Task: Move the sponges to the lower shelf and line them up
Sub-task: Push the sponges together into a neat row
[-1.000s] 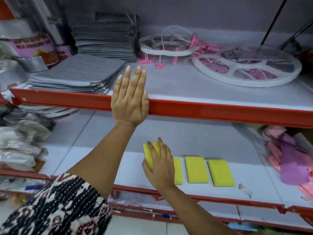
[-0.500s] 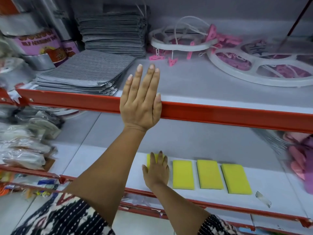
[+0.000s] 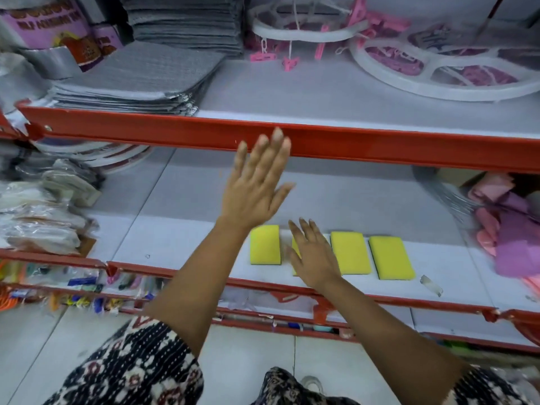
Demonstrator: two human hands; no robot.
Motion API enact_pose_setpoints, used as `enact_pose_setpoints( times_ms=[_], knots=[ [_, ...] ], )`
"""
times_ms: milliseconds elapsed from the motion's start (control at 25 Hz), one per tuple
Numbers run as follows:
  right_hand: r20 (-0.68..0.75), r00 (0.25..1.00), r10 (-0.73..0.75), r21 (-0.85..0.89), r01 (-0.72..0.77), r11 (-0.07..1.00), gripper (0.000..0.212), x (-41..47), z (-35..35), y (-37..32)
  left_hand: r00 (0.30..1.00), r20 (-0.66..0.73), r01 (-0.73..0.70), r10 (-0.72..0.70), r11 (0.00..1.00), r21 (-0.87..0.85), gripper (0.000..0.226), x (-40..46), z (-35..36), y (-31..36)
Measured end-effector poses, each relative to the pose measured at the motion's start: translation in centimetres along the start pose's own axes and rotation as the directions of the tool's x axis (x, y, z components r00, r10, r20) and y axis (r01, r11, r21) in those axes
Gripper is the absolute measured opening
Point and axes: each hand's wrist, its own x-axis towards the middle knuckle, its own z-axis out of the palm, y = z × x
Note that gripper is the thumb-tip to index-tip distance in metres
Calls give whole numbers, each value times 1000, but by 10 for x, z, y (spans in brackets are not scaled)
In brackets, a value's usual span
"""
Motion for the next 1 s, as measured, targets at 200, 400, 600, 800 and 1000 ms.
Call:
enact_pose_setpoints(
  times_ms=[200,400,600,800,1000],
  knots=[
    [190,982,19,-110,2,994,59,-1,1,22,823,562,212,-88,964,-160,63,-103,31,50],
    [316,947,57,-141,-13,990,63,6,-1,29,534,834,393,-137,914,-101,92,-134,43,53],
    [268,962,45,-44,-35,998,63,-3,3,21,523,840,431,-145,895,-113,69,-154,21,62],
    [208,977,40,19,-45,999,63,-18,17,10,574,804,469,-158,868,-164,58,-169,2,73],
    [215,976,26,100,-49,994,62,-26,25,6,520,831,569,-199,806,-164,61,-171,-4,86]
  ],
)
